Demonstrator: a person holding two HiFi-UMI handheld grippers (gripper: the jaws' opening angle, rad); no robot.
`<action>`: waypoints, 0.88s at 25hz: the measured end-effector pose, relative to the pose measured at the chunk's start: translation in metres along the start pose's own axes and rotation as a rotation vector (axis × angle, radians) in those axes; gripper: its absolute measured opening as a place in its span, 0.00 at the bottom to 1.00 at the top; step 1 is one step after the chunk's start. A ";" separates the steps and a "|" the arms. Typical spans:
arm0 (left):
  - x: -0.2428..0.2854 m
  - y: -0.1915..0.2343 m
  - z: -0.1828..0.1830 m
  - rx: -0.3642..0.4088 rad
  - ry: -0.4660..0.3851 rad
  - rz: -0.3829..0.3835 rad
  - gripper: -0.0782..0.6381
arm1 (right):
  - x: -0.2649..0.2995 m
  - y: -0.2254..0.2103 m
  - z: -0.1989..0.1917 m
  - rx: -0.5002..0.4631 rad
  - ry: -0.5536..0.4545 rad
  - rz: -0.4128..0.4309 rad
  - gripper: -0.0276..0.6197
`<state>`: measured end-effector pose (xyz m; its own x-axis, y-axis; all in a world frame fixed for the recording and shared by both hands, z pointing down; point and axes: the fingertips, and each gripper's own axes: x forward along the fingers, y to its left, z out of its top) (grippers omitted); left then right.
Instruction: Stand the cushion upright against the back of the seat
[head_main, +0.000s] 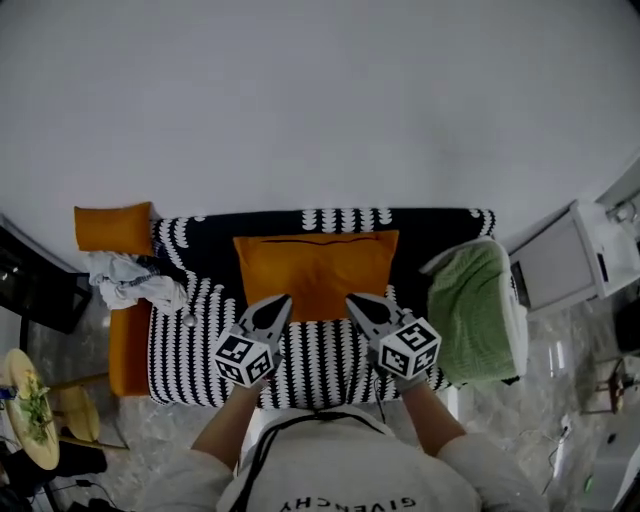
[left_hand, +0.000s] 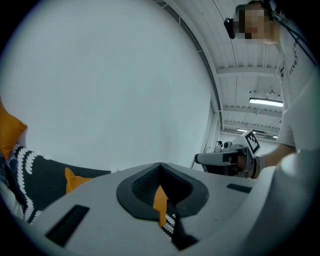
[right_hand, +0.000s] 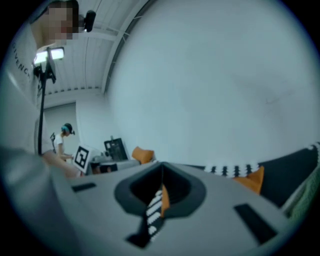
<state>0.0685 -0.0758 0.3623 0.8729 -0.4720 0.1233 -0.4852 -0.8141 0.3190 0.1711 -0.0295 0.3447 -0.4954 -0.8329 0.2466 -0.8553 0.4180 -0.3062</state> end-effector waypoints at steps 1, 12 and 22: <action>-0.002 -0.004 0.004 0.004 -0.005 -0.010 0.14 | -0.003 0.005 0.003 -0.004 -0.002 0.010 0.08; -0.023 -0.044 0.019 -0.020 -0.010 -0.070 0.14 | -0.024 0.049 0.006 -0.042 0.022 0.082 0.07; -0.034 -0.052 0.015 -0.025 -0.029 -0.074 0.14 | -0.035 0.061 0.004 -0.046 0.022 0.105 0.07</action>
<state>0.0632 -0.0226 0.3277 0.9043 -0.4210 0.0710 -0.4179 -0.8385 0.3497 0.1373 0.0238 0.3139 -0.5857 -0.7754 0.2360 -0.8041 0.5195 -0.2889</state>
